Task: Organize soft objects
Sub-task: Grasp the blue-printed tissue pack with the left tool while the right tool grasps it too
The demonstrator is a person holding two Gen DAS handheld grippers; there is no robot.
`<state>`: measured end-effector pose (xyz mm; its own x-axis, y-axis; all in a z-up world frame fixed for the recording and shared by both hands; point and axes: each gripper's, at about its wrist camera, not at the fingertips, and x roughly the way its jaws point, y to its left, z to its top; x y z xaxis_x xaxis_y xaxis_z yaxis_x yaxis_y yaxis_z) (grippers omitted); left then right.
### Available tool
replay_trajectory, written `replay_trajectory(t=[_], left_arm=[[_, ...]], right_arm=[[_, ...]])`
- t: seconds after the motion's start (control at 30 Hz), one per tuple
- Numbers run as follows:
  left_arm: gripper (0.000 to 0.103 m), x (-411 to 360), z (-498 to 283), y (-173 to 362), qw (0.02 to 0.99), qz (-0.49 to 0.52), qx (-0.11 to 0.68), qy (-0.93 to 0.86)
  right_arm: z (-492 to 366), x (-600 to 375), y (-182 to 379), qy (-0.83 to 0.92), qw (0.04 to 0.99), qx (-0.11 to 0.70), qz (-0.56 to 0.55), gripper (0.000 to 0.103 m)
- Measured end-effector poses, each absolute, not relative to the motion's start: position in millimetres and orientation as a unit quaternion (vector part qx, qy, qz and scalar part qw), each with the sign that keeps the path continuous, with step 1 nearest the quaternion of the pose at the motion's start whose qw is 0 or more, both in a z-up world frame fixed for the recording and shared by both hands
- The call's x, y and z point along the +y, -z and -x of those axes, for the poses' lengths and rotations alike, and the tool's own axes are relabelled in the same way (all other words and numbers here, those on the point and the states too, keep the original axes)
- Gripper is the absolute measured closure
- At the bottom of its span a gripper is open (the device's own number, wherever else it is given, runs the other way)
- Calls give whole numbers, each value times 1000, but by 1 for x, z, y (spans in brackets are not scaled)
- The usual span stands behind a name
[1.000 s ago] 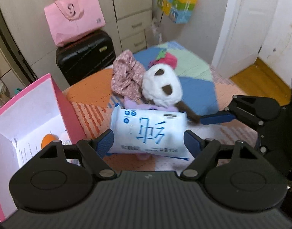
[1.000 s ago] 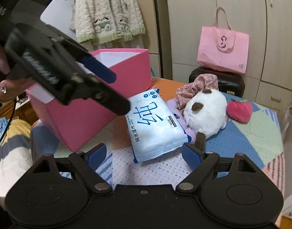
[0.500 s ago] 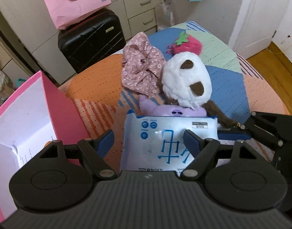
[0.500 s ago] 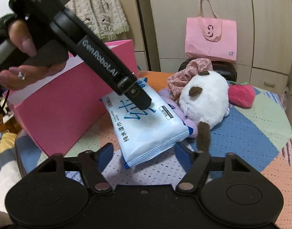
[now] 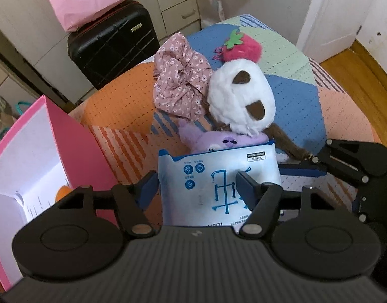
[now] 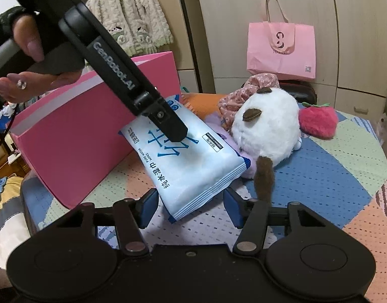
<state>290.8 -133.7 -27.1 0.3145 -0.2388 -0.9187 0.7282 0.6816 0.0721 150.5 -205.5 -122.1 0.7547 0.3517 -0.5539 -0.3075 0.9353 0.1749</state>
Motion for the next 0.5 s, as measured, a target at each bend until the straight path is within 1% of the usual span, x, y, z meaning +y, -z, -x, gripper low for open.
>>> replay_trajectory(t=[0.1, 0.17, 0.2, 0.23, 0.27, 0.37, 0.4, 0.47, 0.5], left_arm=[[44, -137, -287, 26, 766, -257, 492, 325], [44, -139, -285, 26, 766, -262, 491, 321], [41, -139, -285, 27, 766, -262, 493, 318], [35, -140, -287, 28, 767, -260, 497, 313], [32, -140, -289, 30, 765, -258, 502, 309], [31, -136, -292, 34, 760, -231, 523, 308], [35, -134, -290, 34, 763, -225, 524, 304], [43, -132, -282, 32, 773, -220, 513, 301], [49, -130, -277, 29, 779, -221, 504, 300]], right_arm=[[-151, -208, 124, -180, 935, 304, -44, 41], [-151, -211, 126, -184, 933, 306, -50, 41], [-150, -212, 127, -186, 933, 304, -53, 41], [-151, -212, 127, -187, 933, 303, -52, 42], [-150, -212, 127, -188, 933, 301, -51, 42], [-150, -212, 128, -192, 933, 298, -55, 45], [-150, -211, 128, -193, 934, 297, -53, 45], [-149, -210, 128, -194, 934, 296, -55, 51], [-148, -210, 127, -194, 933, 296, -57, 52]])
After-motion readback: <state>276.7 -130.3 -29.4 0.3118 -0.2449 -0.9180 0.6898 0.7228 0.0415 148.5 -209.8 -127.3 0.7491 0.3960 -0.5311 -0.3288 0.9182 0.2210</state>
